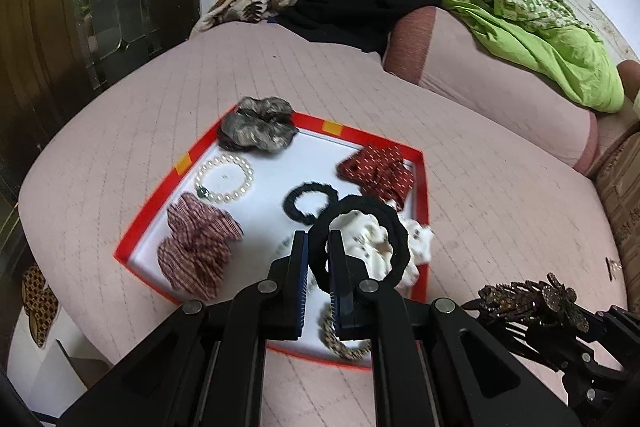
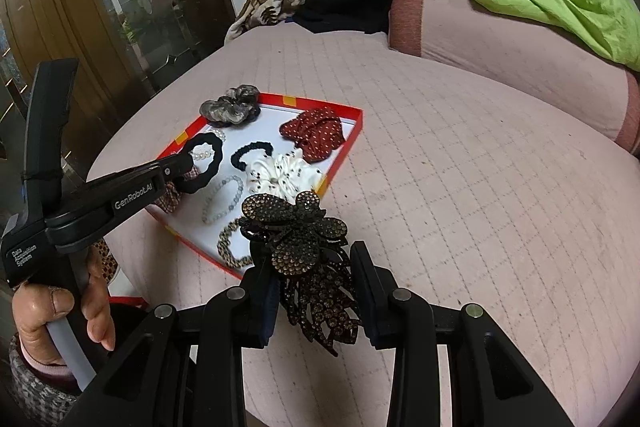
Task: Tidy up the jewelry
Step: 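Carry the black hair tie and butterfly claw clip over the tray, then lower hair tie and claw clip into the tray and open both tools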
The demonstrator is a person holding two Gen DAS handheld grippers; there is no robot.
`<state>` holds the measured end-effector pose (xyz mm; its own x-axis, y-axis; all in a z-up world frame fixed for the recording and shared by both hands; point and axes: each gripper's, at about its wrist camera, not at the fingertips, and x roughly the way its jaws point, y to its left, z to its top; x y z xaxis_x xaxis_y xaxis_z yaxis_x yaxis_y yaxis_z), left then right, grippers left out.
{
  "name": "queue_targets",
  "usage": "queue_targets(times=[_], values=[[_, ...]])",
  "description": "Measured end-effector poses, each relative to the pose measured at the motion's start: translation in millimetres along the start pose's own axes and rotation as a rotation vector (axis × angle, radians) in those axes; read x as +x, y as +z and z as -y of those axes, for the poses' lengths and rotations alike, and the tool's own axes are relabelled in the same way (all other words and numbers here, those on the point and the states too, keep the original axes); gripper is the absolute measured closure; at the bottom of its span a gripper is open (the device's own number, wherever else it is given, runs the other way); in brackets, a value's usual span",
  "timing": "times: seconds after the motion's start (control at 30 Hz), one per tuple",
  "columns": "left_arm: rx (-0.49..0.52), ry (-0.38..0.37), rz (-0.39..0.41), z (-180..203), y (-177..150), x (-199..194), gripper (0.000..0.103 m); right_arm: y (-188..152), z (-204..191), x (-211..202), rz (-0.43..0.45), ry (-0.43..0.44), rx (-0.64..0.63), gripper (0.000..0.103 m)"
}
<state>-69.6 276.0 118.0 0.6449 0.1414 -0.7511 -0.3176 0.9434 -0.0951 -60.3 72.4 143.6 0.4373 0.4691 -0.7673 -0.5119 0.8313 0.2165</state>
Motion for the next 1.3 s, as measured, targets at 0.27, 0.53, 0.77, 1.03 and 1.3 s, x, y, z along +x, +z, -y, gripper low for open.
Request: queue_targets(times=[0.27, 0.53, 0.77, 1.03, 1.3], values=[[0.008, 0.027, 0.014, -2, 20, 13, 0.094, 12, -7, 12, 0.009, 0.013, -0.019, 0.066], [0.018, 0.046, 0.040, 4, 46, 27, 0.094, 19, -2, 18, 0.014, 0.014, -0.004, 0.066], [0.029, 0.064, 0.057, 5, 64, 40, 0.094, 28, 2, 25, 0.016, 0.009, 0.002, 0.066], [0.030, 0.070, 0.051, -3, 74, 58, 0.094, 40, -7, 39, 0.016, 0.027, -0.008, 0.066], [0.000, 0.019, 0.006, -22, 78, 75, 0.094, 56, -22, 57, 0.032, 0.027, -0.048, 0.066]])
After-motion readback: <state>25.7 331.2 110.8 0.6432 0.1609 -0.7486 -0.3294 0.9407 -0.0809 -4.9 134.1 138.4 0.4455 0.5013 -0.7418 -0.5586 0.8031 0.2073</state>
